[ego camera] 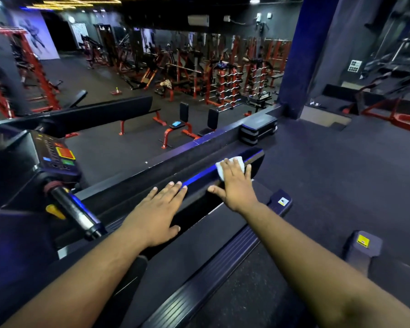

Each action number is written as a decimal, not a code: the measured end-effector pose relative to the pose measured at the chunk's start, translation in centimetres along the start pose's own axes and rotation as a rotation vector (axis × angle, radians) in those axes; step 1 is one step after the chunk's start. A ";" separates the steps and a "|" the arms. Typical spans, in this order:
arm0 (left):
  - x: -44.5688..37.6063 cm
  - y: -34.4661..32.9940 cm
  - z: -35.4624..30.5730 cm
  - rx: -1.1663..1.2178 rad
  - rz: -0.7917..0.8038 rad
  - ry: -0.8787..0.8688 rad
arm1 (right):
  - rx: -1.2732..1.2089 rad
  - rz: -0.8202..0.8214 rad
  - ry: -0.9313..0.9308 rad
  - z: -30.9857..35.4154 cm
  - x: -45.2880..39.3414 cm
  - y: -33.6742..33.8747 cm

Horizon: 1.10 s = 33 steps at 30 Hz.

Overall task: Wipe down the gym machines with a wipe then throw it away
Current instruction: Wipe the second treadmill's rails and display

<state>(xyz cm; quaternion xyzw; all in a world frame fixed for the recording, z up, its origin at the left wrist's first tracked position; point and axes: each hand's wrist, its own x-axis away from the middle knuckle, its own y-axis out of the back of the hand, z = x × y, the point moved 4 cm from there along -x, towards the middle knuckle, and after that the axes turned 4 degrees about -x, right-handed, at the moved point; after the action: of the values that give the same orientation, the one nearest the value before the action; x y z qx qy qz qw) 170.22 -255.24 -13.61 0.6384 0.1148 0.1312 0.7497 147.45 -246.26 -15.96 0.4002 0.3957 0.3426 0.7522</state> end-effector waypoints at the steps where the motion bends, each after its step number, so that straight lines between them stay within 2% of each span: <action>1: 0.4 -0.1 0.1 -0.004 -0.004 0.002 | -0.019 0.002 0.059 1.9 0.9 -0.8; 4: 1.5 -0.2 0.5 -0.002 -0.004 0.004 | -0.094 0.042 0.241 6.7 4.2 -3.2; 7: 2.6 -0.3 1.0 -0.001 0.009 0.001 | -0.068 0.020 0.316 6.7 4.8 -3.4; 9: 3.0 -0.2 1.2 -0.008 0.010 -0.002 | -0.048 -0.038 0.219 4.5 3.5 -2.8; 11: 3.1 -0.1 1.2 -0.005 0.017 -0.012 | -0.102 -0.100 0.018 3.0 2.6 -2.2; 13: 3.0 -0.1 1.3 0.009 0.018 -0.009 | -0.152 -0.137 -0.062 4.4 2.6 -2.3; 17: 2.9 -0.4 1.3 0.013 0.006 0.003 | -0.222 -0.090 0.164 9.7 6.1 -4.3; 20: 2.9 -0.4 1.1 0.008 0.003 0.006 | -0.168 -0.091 0.274 8.9 7.6 -5.0; 22: 2.8 -0.2 1.0 0.003 0.004 0.007 | -0.204 -0.131 0.154 6.4 6.7 -5.3; 25: 2.8 -0.1 0.8 -0.014 -0.004 0.011 | -0.489 -0.252 -0.215 3.3 4.9 -5.5; 26: 2.8 -0.1 0.8 -0.013 -0.004 0.014 | -0.575 -0.279 -0.285 3.6 4.5 -5.8; 30: 2.5 -0.2 0.9 0.008 -0.002 0.028 | -0.785 -0.306 -0.237 9.2 6.4 -8.9; 33: 2.6 -0.3 1.0 0.001 -0.007 0.032 | -0.795 -0.303 -0.219 10.9 8.6 -10.9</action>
<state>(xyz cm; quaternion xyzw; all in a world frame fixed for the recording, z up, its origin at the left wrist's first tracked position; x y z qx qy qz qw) 172.96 -255.30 -13.75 0.6363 0.1291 0.1389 0.7478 162.99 -247.59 -24.24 0.0510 0.2054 0.3095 0.9270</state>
